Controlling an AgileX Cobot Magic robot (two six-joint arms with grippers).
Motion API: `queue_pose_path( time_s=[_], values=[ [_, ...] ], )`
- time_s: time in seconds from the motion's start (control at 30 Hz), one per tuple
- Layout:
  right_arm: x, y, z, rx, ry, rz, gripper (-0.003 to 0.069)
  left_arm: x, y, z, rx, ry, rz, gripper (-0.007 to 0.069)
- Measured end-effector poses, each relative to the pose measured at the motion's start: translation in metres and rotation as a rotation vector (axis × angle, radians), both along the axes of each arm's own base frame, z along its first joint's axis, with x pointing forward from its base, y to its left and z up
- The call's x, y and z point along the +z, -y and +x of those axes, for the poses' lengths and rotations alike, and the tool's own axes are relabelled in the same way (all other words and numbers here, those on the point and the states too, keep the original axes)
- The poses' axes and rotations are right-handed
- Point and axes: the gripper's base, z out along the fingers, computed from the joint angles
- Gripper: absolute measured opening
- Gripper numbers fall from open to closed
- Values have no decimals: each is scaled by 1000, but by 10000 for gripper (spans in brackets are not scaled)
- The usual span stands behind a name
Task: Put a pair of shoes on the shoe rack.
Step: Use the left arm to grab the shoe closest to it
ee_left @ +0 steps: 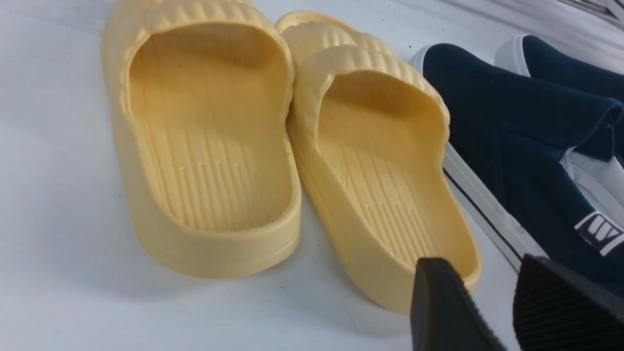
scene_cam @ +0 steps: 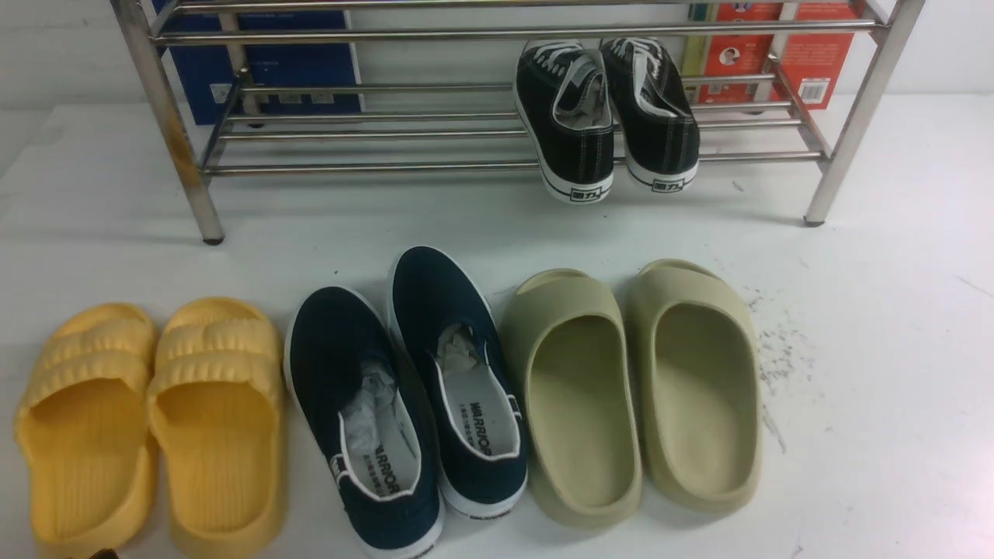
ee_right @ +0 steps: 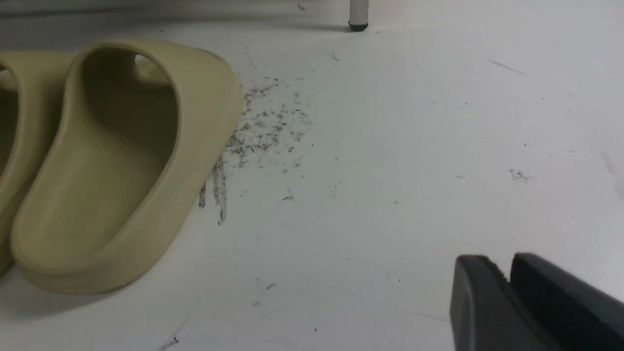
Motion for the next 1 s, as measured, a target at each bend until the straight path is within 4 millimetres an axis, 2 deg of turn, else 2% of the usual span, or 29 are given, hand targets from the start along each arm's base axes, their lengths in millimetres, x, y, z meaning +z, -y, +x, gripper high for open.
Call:
queue_pose_path(
  time_s=[0.83, 0.9, 0.93, 0.97, 1.0],
  values=[
    [0, 0, 0, 0, 0, 0, 161, 2, 0, 1, 4, 25, -18, 239],
    [0, 0, 0, 0, 0, 0, 164, 8, 2, 2, 19, 78, -125, 239],
    [0, 0, 0, 0, 0, 0, 165, 14, 3, 3, 40, 131, -270, 239],
    [0, 0, 0, 0, 0, 0, 165, 15, 3, 4, 46, 145, -299, 239],
    [0, 0, 0, 0, 0, 0, 167, 21, 3, 4, 72, 188, -459, 239]
  ],
)
